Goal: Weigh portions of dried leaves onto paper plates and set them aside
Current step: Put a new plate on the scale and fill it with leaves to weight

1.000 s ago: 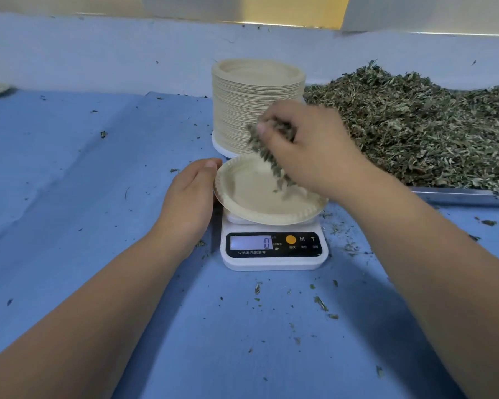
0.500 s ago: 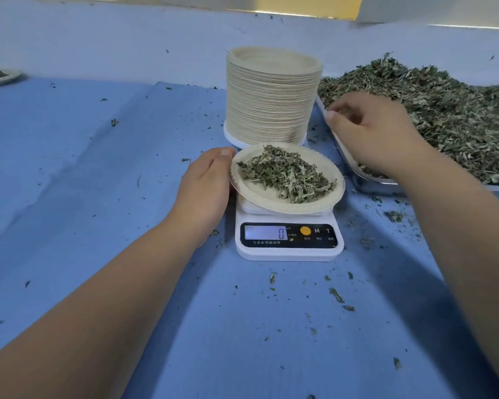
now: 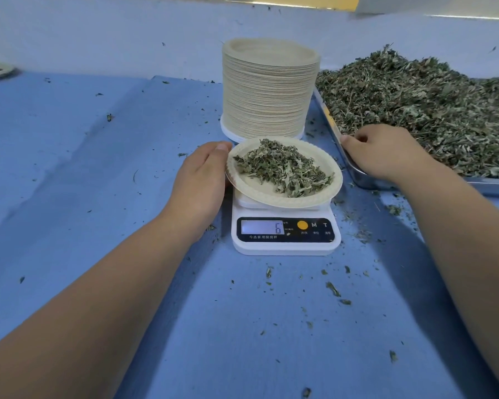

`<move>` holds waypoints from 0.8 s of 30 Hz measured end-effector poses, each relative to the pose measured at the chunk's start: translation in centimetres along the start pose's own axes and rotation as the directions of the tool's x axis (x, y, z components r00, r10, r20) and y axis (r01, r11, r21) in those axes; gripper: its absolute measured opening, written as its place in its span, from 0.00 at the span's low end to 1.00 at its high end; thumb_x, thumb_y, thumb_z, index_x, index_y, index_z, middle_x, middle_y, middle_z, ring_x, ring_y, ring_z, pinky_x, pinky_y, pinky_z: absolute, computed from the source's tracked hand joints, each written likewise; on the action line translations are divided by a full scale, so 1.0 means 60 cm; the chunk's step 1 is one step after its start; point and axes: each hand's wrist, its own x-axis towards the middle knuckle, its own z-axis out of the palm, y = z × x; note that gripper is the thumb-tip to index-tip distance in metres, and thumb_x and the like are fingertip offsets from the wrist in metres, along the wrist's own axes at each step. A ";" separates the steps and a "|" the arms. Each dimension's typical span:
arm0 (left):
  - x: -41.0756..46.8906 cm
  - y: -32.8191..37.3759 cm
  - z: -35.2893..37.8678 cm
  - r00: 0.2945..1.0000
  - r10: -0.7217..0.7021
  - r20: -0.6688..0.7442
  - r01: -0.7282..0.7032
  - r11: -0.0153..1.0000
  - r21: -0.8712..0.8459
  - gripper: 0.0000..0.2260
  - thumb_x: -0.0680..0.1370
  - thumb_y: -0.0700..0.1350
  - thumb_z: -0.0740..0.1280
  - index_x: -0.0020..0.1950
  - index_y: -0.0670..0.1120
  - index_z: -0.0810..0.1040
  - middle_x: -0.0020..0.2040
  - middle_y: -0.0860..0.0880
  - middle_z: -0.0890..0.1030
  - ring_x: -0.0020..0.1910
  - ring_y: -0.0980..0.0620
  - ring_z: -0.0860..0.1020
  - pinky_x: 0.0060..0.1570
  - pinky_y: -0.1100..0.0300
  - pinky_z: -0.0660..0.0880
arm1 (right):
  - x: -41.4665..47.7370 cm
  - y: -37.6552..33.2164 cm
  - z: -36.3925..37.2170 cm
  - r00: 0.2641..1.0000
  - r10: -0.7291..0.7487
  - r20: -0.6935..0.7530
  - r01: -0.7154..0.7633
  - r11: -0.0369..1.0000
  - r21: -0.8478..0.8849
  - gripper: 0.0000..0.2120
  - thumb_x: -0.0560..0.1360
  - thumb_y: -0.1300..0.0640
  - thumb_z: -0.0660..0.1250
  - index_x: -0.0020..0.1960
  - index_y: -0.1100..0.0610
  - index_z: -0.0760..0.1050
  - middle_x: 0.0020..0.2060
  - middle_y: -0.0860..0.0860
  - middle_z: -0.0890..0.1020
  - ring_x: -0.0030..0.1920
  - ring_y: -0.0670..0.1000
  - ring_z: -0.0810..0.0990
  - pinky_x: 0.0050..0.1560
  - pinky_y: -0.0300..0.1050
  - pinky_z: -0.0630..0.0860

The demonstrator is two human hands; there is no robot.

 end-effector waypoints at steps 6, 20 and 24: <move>0.003 -0.002 -0.001 1.000 -0.004 -0.012 0.004 1.000 -0.018 0.12 0.75 0.58 0.59 0.47 0.61 0.83 0.51 0.63 0.83 0.58 0.61 0.79 0.68 0.49 0.74 | -0.003 -0.013 -0.009 0.985 -0.079 0.155 0.082 0.997 -0.011 0.23 0.85 0.41 0.50 0.68 0.54 0.72 0.63 0.59 0.77 0.62 0.63 0.74 0.60 0.54 0.69; 0.000 0.001 -0.002 1.000 0.003 -0.002 -0.003 1.000 0.009 0.15 0.75 0.58 0.57 0.50 0.59 0.83 0.54 0.61 0.83 0.58 0.60 0.79 0.67 0.48 0.75 | -0.003 -0.002 -0.053 0.999 0.020 -0.027 -0.013 0.971 0.241 0.05 0.76 0.48 0.73 0.49 0.49 0.82 0.43 0.46 0.80 0.41 0.50 0.78 0.46 0.45 0.75; -0.001 0.000 -0.001 1.000 -0.001 0.001 0.001 1.000 0.006 0.17 0.75 0.58 0.57 0.54 0.57 0.83 0.52 0.62 0.83 0.56 0.63 0.80 0.66 0.49 0.76 | -0.002 0.009 -0.059 0.981 -0.002 -0.192 0.025 0.993 0.120 0.07 0.78 0.53 0.68 0.53 0.52 0.82 0.40 0.48 0.81 0.40 0.56 0.81 0.39 0.39 0.72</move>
